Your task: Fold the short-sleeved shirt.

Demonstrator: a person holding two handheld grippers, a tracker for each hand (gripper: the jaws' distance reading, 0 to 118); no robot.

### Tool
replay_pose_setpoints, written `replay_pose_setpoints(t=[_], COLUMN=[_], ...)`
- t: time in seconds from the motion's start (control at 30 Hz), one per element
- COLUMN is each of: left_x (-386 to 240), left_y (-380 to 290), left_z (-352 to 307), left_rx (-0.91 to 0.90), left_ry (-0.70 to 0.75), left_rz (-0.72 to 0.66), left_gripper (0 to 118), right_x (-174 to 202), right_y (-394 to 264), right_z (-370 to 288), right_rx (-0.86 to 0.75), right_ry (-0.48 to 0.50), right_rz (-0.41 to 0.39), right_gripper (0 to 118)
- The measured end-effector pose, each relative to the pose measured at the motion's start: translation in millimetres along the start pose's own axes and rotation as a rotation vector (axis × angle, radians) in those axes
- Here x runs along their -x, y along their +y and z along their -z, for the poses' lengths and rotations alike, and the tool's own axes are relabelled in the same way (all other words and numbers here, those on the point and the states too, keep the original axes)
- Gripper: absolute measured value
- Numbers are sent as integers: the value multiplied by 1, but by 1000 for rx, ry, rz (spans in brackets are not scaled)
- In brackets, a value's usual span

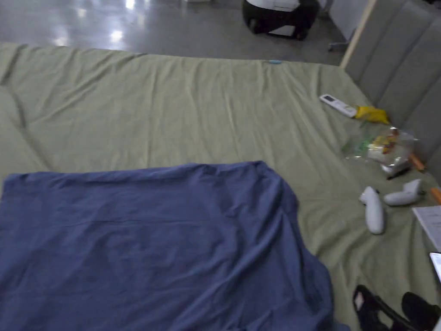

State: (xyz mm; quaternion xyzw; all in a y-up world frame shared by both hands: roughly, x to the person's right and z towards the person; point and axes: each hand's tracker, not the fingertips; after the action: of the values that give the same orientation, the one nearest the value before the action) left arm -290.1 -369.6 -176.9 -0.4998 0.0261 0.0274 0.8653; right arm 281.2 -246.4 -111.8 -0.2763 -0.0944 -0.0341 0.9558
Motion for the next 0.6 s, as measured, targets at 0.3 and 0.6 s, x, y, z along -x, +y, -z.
replay_pose_setpoints(t=[0.3,0.6], left_x=[-4,-13], left_y=[1,0], left_z=[-6,-13], left_rx=[3,-7], left_ry=[-17,8], left_rz=[-41,-27], left_gripper=[11,11], right_x=[-15,6], right_y=[-66,-74], right_z=[57,69], right_rx=[332,432], right_ry=[121,125], right_rz=[143,122], right_gripper=[73,9])
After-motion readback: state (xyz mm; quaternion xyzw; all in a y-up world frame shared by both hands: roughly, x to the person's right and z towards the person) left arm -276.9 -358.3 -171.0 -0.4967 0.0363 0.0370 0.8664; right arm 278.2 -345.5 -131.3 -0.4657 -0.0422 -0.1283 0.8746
